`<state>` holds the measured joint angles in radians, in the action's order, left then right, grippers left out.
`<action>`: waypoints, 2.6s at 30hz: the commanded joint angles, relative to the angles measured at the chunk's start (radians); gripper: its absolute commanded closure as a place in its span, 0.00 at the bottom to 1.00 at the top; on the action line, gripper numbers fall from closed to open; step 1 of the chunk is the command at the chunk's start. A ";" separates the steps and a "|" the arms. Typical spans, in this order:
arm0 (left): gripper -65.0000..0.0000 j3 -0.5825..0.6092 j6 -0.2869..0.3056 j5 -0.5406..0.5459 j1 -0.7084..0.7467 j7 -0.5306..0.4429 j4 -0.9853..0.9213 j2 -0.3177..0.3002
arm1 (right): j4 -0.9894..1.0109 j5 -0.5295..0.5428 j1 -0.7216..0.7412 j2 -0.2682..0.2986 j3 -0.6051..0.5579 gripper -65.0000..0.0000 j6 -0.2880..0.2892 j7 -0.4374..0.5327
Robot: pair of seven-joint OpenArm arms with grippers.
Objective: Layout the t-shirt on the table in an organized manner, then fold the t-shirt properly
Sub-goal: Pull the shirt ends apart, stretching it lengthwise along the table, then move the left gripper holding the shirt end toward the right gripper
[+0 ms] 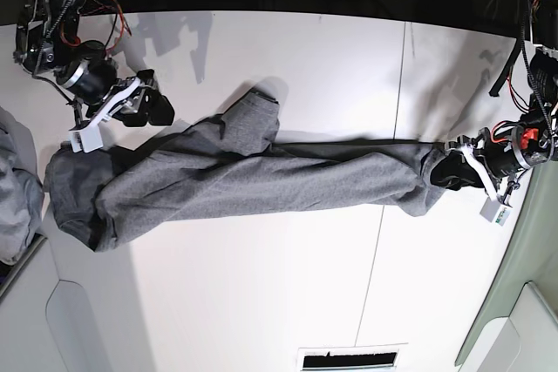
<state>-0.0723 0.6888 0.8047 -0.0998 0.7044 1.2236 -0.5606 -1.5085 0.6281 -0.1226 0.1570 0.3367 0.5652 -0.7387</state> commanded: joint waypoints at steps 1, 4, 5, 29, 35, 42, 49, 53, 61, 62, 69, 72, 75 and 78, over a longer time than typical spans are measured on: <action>0.70 -0.007 0.009 0.057 -0.019 0.004 0.015 -0.022 | -0.005 -0.004 0.003 0.003 -0.005 0.45 0.006 0.047; 0.70 -0.007 0.009 0.153 -0.011 0.079 0.030 -0.021 | 0.045 -0.074 0.006 -0.014 -0.048 0.45 -0.011 0.114; 0.70 -0.007 0.009 0.161 -0.006 0.082 0.040 -0.021 | 0.066 -0.094 0.009 -0.014 -0.068 0.45 -0.023 0.143; 0.70 -0.007 0.009 0.171 -0.003 0.066 0.073 -0.022 | 0.180 -0.243 0.190 -0.153 -0.176 1.00 -0.079 0.158; 0.70 -0.007 0.009 0.171 0.000 0.075 0.073 -0.035 | -0.047 -0.200 0.055 -0.141 -0.123 1.00 -0.034 0.078; 0.70 -0.007 0.009 0.189 0.000 0.115 0.103 -0.044 | -0.298 -0.124 -0.169 -0.029 -0.061 1.00 -0.034 0.022; 0.70 -0.007 0.009 0.235 0.003 0.169 0.199 -0.054 | -0.377 -0.119 -0.346 0.053 0.036 1.00 -0.034 0.023; 0.70 -0.007 0.009 0.223 0.006 0.171 0.213 -0.066 | -0.379 -0.082 -0.402 0.084 0.100 1.00 -0.034 0.023; 0.51 -0.006 0.009 0.275 0.122 0.206 0.212 -0.068 | -0.379 0.027 -0.385 0.094 0.146 0.61 -0.034 0.027; 0.51 -0.006 0.009 0.288 0.142 0.208 0.213 -0.068 | -0.379 0.027 -0.379 0.093 0.146 0.61 -0.034 0.027; 0.51 -0.006 0.009 0.201 0.201 0.150 0.213 -0.055 | -0.379 0.019 -0.348 0.092 0.146 0.61 -0.035 0.027; 0.51 -0.006 0.009 0.018 0.201 -0.006 0.214 -0.042 | -0.379 0.019 -0.347 0.092 0.146 0.61 -0.035 0.027; 0.51 -0.006 0.009 -0.146 0.200 -0.151 0.216 -0.037 | -0.379 0.019 -0.343 0.092 0.146 0.61 -0.035 0.027; 0.51 0.002 0.009 -0.233 0.200 -0.180 0.241 -0.031 | -0.379 0.018 -0.337 0.092 0.146 0.61 -0.038 0.028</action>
<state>-0.0647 0.6891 0.5518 0.1131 0.5514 1.4471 -0.5785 -1.8702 0.6315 -0.4648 0.2378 0.4755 0.5278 -0.7303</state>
